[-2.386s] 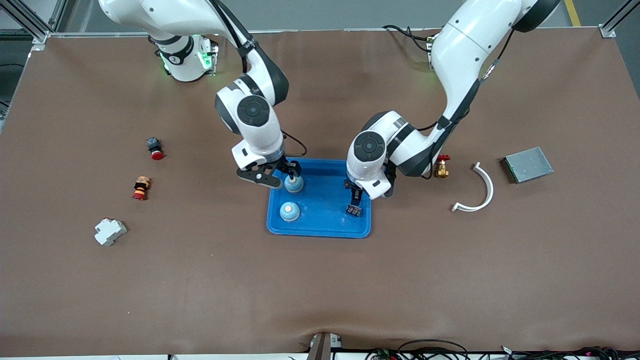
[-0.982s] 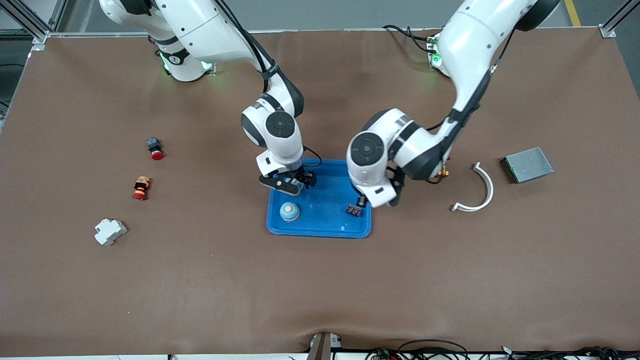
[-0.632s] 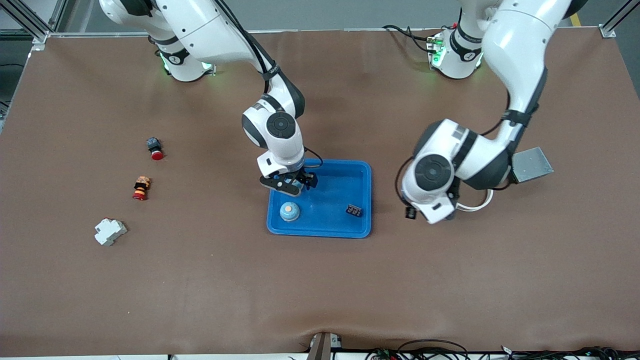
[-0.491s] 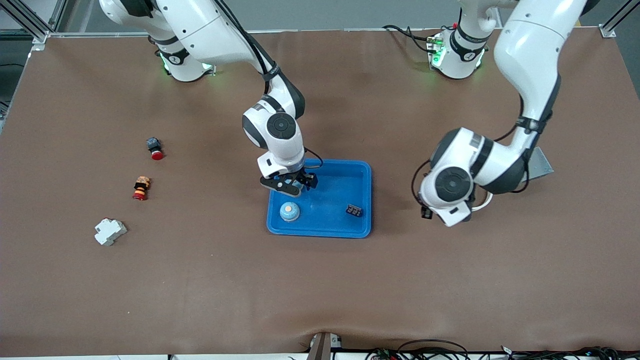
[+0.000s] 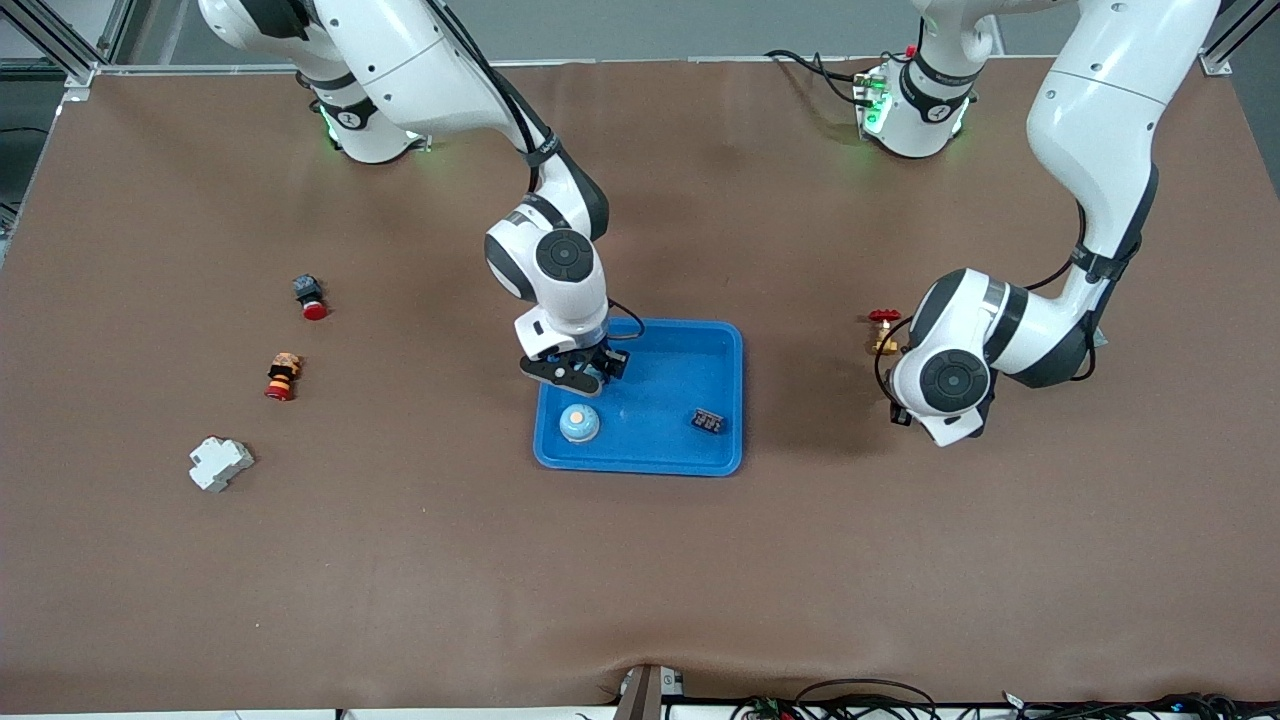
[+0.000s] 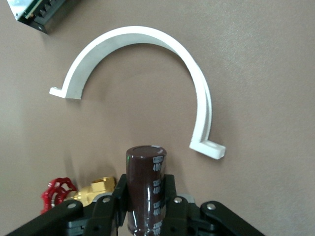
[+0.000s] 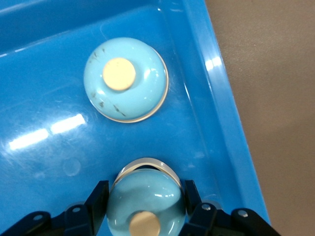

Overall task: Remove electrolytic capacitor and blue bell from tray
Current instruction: 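Carry the black capacitor with the left gripper beside the white arc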

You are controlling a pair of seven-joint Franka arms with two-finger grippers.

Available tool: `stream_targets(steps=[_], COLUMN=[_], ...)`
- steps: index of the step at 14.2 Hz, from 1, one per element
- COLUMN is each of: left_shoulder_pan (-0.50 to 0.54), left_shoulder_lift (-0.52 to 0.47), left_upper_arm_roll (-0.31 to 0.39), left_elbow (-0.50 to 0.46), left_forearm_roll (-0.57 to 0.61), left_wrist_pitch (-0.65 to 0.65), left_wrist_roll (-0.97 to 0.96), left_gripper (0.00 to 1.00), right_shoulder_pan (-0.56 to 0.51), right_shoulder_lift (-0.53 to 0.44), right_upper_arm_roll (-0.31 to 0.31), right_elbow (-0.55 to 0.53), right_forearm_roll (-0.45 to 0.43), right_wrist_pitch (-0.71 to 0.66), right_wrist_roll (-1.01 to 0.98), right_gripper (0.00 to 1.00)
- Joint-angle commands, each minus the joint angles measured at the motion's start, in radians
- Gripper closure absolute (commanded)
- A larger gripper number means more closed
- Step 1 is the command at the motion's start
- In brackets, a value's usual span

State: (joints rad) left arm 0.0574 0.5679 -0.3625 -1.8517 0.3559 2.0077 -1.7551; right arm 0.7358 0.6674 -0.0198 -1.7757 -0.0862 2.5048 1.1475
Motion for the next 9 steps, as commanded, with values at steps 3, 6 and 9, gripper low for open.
stream_targets(steps=[3, 6, 9], left_shoulder_pan=[0.061, 0.088, 0.104], left_shoulder_lift=[-0.134, -0.117, -0.082], left_upper_arm_roll=[-0.013, -0.013, -0.010], left_elbow=[-0.174, -0.219, -0.239], left_forearm_roll=[0.017, 0.020, 0.113], left_wrist_pitch=[0.009, 0.084, 0.166], left_wrist_roll=[0.210, 0.252, 0.252], left_gripper=[1.00, 1.00, 1.00], right_shoulder_pan=[0.008, -0.001, -0.056], right_shoulder_lift=[0.009, 0.006, -0.038], right_upper_arm_roll=[0.004, 0.033, 0.046], right_elbow=[0.096, 0.275, 0.345], right_forearm_roll=[-0.010, -0.012, 0.006], right_wrist_pitch=[-0.105, -0.405, -0.586], right_wrist_roll=[0.047, 0.009, -0.280], right_gripper=[1.00, 1.00, 1.00])
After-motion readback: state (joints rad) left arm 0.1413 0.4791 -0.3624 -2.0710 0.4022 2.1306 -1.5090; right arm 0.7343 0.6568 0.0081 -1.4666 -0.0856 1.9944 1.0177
